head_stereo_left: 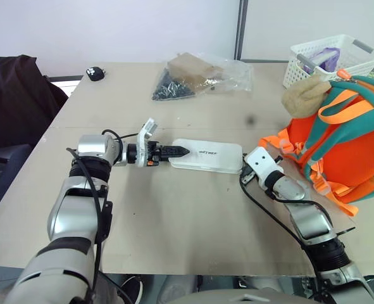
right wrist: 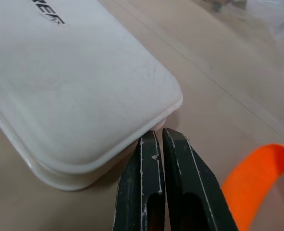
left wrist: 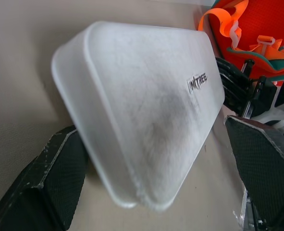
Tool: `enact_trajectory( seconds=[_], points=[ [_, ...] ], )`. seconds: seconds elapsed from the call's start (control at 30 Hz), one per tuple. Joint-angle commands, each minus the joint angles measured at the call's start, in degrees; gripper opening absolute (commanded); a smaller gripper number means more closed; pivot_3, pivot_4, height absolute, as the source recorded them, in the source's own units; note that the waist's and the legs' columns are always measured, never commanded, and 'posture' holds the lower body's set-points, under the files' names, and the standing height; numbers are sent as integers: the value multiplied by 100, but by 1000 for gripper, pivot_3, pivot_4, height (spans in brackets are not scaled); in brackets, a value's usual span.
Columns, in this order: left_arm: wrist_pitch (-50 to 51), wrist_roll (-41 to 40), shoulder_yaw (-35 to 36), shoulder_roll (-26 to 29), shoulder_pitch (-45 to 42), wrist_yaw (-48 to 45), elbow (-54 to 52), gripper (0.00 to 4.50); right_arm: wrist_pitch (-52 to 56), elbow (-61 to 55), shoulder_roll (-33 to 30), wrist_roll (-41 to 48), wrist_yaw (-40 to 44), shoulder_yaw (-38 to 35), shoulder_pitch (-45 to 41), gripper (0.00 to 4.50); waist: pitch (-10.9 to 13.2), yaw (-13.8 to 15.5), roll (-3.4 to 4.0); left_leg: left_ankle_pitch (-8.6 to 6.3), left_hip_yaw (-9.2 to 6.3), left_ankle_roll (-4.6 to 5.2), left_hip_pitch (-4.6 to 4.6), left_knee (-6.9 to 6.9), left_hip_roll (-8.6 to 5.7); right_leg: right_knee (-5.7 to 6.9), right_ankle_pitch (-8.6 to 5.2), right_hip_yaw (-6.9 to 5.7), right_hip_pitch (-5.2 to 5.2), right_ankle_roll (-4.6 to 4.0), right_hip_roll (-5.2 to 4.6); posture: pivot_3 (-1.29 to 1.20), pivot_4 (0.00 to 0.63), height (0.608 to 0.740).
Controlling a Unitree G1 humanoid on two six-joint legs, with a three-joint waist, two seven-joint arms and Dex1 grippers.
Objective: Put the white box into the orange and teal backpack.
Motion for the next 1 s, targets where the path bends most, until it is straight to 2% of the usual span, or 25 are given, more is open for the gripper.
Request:
enact_trajectory(
  seconds=[0.03, 0.1, 0.17, 0.23, 0.3, 0.43, 0.47, 0.6, 0.63, 0.7, 0.77, 0.8, 0.9, 1.0],
  points=[
    [95, 173, -339, -478, 345, 33, 250, 3987, -114, -124, 156, 88, 96, 219, -138, 0, -1, 1, 1, 0, 0, 0, 0, 0, 0, 0, 0, 0, 0, 0, 0, 0, 150, 725],
    [96, 177, -299, -520, 349, 50, 271, 3349, -138, -101, 140, 76, 103, 218, -122, 0, -1, 1, 1, 0, -5, 0, 0, 0, 0, 0, -1, -2, 0, 1, 0, 0, 150, 725],
    [92, 173, -238, -545, 348, 43, 303, 2479, -196, -74, 96, 74, 118, 199, -83, 0, 0, 0, -6, 0, -5, 0, -2, 0, -2, -2, -2, 1, 0, 4, 0, 0, 150, 725],
    [83, 178, -140, -576, 344, 86, 367, 1800, -257, -78, 34, 97, 133, 154, -30, 0, -8, 2, -43, 0, -16, 1, -7, 1, -7, -6, -3, -1, 0, 5, 2, 0, 150, 725],
    [74, 150, -29, -607, 351, 120, 397, 1464, -399, -129, -6, 162, 133, 78, 43, 0, -19, 1, -59, 1, -29, -1, -7, 1, -7, -7, -3, 0, 3, 5, 4, 0, 150, 725],
    [80, -14, 323, -681, 388, 228, 386, 1258, -993, -334, -9, 498, 218, -129, 272, 0, -18, -4, -59, 1, -37, -1, -2, 1, -7, -9, -3, 0, 14, 5, 2, 0, 150, 725],
    [115, -60, 379, -659, 432, 188, 280, 1211, -862, -603, 42, 777, 295, -268, 439, 0, -18, -8, -59, 1, -37, -2, -2, 1, -7, -8, -3, 0, 13, 5, 2, 0, 150, 725],
    [371, -397, 693, -449, 835, 101, -617, 1206, -1212, -1901, -34, 1960, 678, -942, 1583, 1748, -14, -40, -55, 1, -47, -2, -10, -4, -1, -8, -9, 1, 7, 14, -3, 0, 150, 725],
    [482, -539, 817, -409, 966, 128, -912, 1206, -1444, -2079, 5, 2055, 571, -1168, 1892, 2266, -11, -59, -58, 0, -48, -3, -7, -4, 3, -8, -10, 8, 7, 16, -11, 0, 150, 725],
    [600, -812, 1084, -347, 1305, 244, -1647, 1206, -2220, -2364, 231, 2142, 253, -1644, 2591, 3032, -9, -57, -55, 0, -52, -4, -10, -6, 5, -7, -10, 13, 0, 16, -10, 0, 150, 725],
    [658, -1165, 1559, -388, 1602, 520, -2301, 1206, -2799, -2656, 492, 2078, -72, -2024, 3278, 4061, -5, -62, -54, -1, -53, -5, -10, -13, 7, -9, -11, 17, -2, 17, -16, 0, 150, 725],
    [698, -1328, 1787, -430, 1701, 685, -2531, 1206, -2987, -2762, 567, 2017, -173, -2134, 3500, 4408, 3, -68, -57, -1, -50, -6, -10, -14, 7, -10, -11, 19, -3, 17, -15, 0, 150, 725],
    [918, -1732, 2130, -456, 2019, 962, -3214, 1206, -3043, -3086, 820, 2057, -589, -2408, 3839, 4408, 20, -155, -53, 2, -43, -11, -11, -13, 9, -2, -11, 29, -15, 16, -14, 0, 150, 725],
    [909, -1863, 2198, -484, 2244, 1217, -3617, 1206, -2730, -3184, 967, 2217, -967, -2566, 3647, 4408, 23, -174, -51, 10, -32, -25, -6, -15, 15, 4, -10, 37, -17, 14, -9, 0, 150, 725]
  ],
)
